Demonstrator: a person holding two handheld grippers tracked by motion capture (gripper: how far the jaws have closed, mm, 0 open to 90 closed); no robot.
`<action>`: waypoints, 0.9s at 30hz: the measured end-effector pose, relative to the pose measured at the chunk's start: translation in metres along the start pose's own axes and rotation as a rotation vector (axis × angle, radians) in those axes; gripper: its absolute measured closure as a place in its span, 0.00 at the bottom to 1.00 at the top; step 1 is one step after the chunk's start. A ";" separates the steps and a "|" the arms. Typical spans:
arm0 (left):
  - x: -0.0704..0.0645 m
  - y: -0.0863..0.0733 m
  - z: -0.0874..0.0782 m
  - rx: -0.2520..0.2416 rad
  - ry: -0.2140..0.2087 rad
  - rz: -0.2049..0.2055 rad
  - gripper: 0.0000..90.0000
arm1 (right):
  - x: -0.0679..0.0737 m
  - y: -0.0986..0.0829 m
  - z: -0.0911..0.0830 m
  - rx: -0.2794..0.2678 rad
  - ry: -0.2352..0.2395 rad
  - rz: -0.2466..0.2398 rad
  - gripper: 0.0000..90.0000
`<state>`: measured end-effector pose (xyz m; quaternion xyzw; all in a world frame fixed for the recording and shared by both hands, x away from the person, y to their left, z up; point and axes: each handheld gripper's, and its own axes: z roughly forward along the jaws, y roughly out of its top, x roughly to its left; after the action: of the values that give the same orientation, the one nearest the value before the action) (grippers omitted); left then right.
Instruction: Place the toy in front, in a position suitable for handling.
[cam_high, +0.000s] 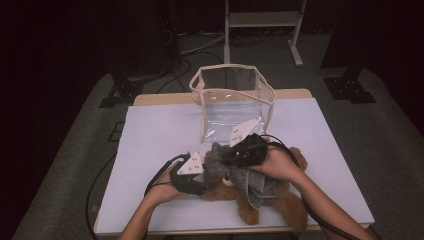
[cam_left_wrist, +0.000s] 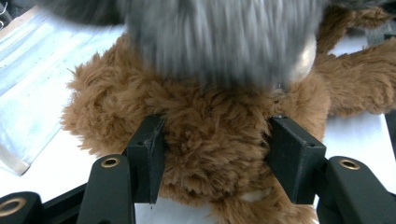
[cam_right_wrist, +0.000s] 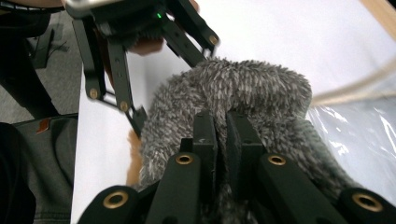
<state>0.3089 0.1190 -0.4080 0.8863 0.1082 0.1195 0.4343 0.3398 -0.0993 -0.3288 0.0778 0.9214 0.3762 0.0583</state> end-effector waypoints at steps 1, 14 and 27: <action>0.000 0.000 0.000 0.004 -0.002 -0.001 0.46 | 0.000 0.002 0.004 0.007 0.004 -0.004 0.91; -0.001 0.002 -0.009 -0.002 -0.019 0.007 0.44 | -0.016 -0.029 -0.018 0.003 -0.026 0.079 0.91; -0.002 0.019 -0.009 -0.033 -0.122 0.011 0.46 | -0.005 -0.047 -0.040 -0.058 -0.038 0.074 0.91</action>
<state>0.3056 0.1136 -0.3880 0.8852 0.0743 0.0693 0.4540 0.3331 -0.1611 -0.3334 0.1172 0.9053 0.4033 0.0642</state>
